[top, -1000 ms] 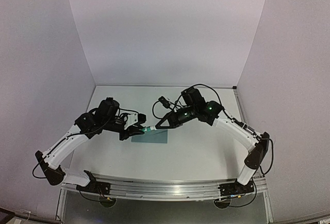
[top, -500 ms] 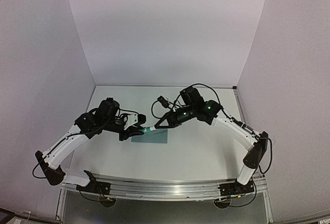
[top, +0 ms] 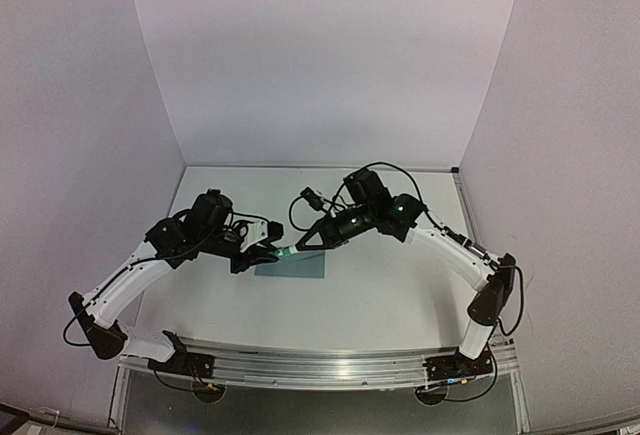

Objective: Place the letter into the envelope and seal it

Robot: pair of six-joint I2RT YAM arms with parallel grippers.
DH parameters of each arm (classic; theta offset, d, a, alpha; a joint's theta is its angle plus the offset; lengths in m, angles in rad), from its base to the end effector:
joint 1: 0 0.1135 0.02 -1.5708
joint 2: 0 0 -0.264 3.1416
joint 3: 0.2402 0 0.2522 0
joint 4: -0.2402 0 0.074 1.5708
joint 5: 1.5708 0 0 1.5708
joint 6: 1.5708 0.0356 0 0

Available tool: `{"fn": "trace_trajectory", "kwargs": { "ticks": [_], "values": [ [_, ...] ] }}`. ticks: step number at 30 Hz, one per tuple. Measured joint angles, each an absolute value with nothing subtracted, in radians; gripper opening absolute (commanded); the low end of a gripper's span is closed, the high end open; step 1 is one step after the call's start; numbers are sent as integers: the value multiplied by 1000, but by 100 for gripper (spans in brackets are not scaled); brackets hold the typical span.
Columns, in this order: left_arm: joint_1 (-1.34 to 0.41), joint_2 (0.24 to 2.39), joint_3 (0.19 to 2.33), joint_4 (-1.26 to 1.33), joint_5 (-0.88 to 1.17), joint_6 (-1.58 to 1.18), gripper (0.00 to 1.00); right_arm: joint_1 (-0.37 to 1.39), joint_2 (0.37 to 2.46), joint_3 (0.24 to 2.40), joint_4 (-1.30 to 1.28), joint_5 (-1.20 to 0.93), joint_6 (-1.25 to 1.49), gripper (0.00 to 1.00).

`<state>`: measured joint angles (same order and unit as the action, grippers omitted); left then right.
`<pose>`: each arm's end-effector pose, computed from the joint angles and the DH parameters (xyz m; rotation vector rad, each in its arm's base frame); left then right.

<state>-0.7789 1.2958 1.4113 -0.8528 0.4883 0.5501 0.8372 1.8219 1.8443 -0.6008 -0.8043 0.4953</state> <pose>0.1753 -0.1965 0.3845 1.6053 1.6412 -0.6801 0.2567 0.3230 0.3807 -0.9326 2.2228 1.5714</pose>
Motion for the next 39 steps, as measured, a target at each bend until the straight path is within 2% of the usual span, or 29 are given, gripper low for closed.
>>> {"fn": "trace_trajectory", "kwargs": {
  "ticks": [8, 15, 23, 24, 26, 28, 31, 36, 39],
  "values": [
    [-778, 1329, 1434, -890, 445, 518, 0, 846, 1867, 1867, -604, -772, 495, 0],
    [-766, 1331, 1431, -891, 373, 463, 0, 849, 1962, 2005, -641, -743, 499, 0],
    [-765, 1331, 1424, -886, 308, 484, 0, 850, 1976, 2000, -609, -717, 508, 0],
    [-765, 1331, 1424, -886, 303, 490, 0, 850, 1977, 1999, -605, -715, 513, 3],
    [-765, 1331, 1420, -880, 296, 498, 0, 851, 1977, 1999, -599, -706, 524, 21],
    [-765, 1329, 1403, -856, 293, 503, 0, 852, 1978, 2001, -599, -692, 537, 32],
    [-780, 1328, 1379, -731, 317, 523, 0, 880, 1991, 2002, -581, -676, 557, 33],
    [-785, 1300, 1346, -722, 323, 547, 0, 911, 1992, 2002, -576, -645, 582, 30],
    [-784, 1298, 1344, -711, 321, 554, 0, 911, 1987, 2002, -576, -629, 590, 36]
  ]
}}
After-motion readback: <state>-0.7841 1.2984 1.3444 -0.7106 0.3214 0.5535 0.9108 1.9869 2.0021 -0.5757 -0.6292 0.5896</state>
